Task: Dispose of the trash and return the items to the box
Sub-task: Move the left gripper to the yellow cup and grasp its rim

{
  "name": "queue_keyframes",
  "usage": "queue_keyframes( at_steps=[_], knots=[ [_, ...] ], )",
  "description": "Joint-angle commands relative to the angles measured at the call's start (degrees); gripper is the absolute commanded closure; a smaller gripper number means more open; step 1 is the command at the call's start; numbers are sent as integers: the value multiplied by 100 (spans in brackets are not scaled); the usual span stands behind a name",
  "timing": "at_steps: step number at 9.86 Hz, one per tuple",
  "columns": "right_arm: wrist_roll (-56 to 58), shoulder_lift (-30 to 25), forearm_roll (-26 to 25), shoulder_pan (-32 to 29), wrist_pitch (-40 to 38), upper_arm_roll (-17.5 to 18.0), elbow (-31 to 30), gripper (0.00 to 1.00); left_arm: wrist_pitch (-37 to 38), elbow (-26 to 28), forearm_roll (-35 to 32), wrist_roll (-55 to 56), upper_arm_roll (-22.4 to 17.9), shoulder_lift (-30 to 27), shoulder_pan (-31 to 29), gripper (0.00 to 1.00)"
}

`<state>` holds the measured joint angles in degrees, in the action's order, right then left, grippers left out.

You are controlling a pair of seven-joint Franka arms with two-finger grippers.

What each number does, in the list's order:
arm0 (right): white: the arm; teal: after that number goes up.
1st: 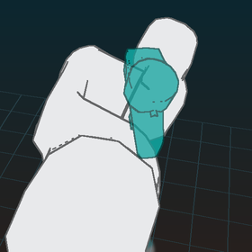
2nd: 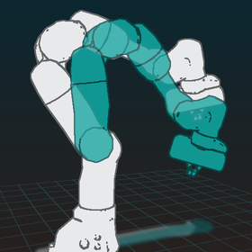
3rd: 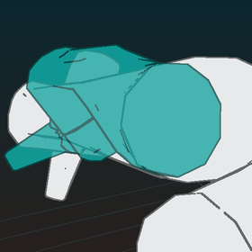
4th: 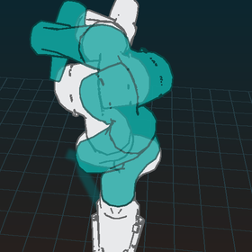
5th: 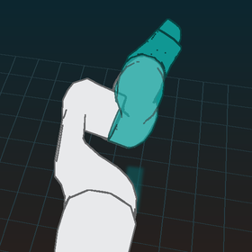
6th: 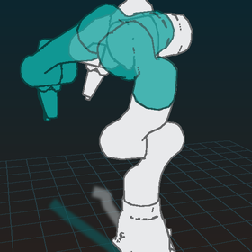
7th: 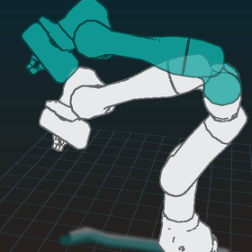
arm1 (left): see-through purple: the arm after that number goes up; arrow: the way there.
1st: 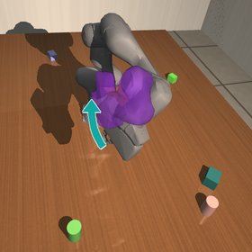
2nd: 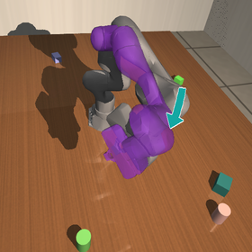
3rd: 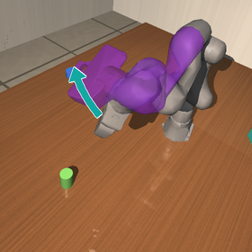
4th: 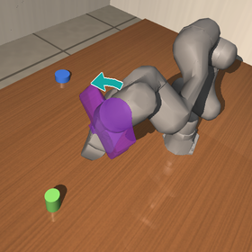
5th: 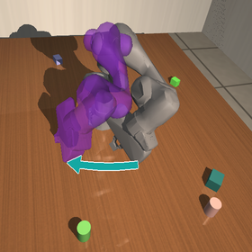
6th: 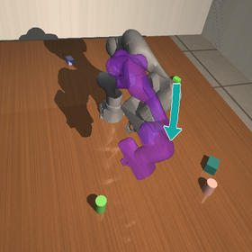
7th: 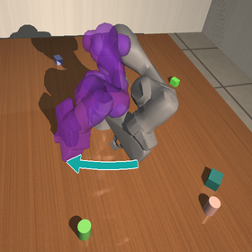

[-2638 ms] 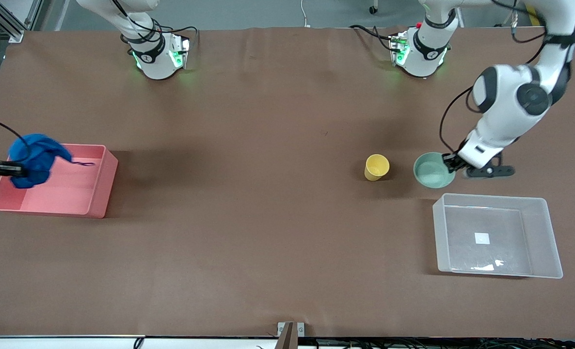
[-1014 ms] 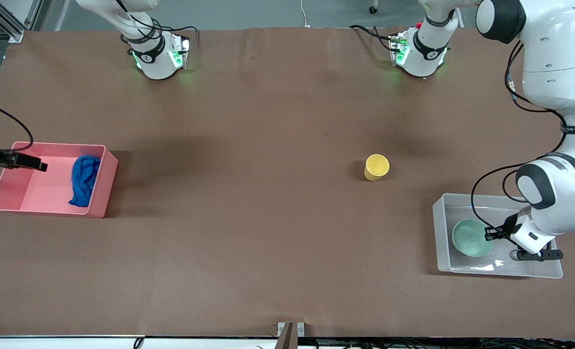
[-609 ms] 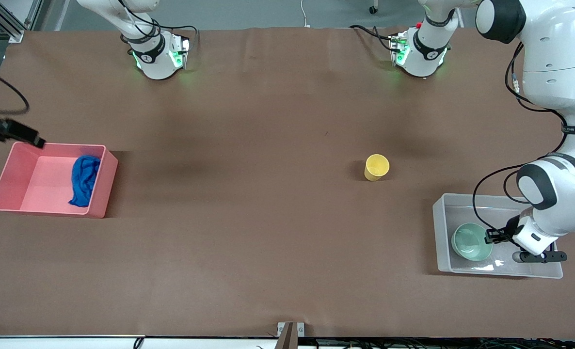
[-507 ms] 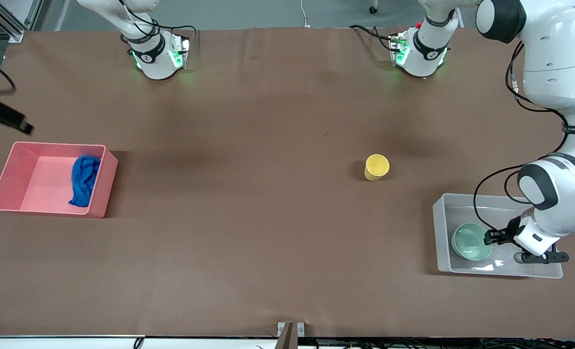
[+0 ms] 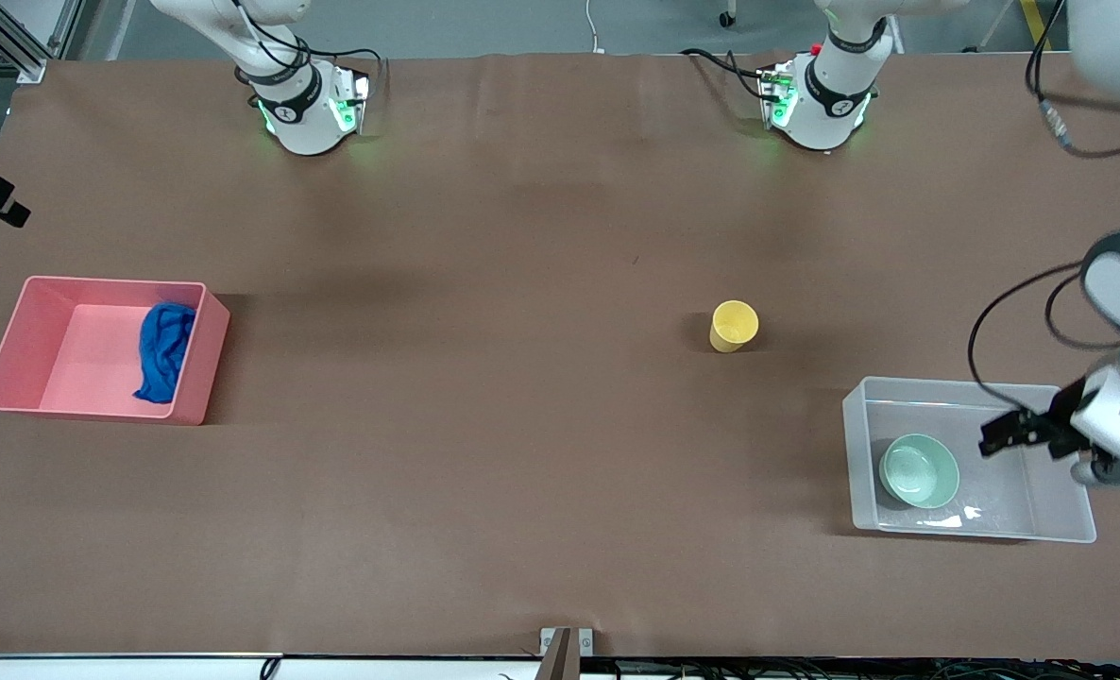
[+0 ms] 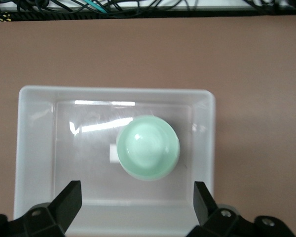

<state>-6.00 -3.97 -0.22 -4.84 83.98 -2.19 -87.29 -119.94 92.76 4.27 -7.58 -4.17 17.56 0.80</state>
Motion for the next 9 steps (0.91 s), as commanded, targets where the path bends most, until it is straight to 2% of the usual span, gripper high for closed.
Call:
queue_keyframes(
  at_steps=[1,3,4,6,8,9],
  knots=[
    [37,10,-57,-26,-22,25,63,0,513,1153,-251,684,416,-1198,26,0],
    [221,10,-66,-26,-48,17,63,0,437,2137,-260,1449,1091,-1999,26,0],
    [222,10,-66,-17,-48,8,63,0,358,2376,-251,1670,1381,-2046,26,0],
    [213,10,-57,-17,-48,8,72,0,105,2702,-225,1821,1839,-1785,52,0],
    [213,10,-57,-17,-48,16,63,0,-1016,3341,-216,2198,2261,-1415,70,0],
    [213,10,-57,-8,-57,17,72,0,-1379,3484,-233,2286,2333,-1135,70,0]
  ],
)
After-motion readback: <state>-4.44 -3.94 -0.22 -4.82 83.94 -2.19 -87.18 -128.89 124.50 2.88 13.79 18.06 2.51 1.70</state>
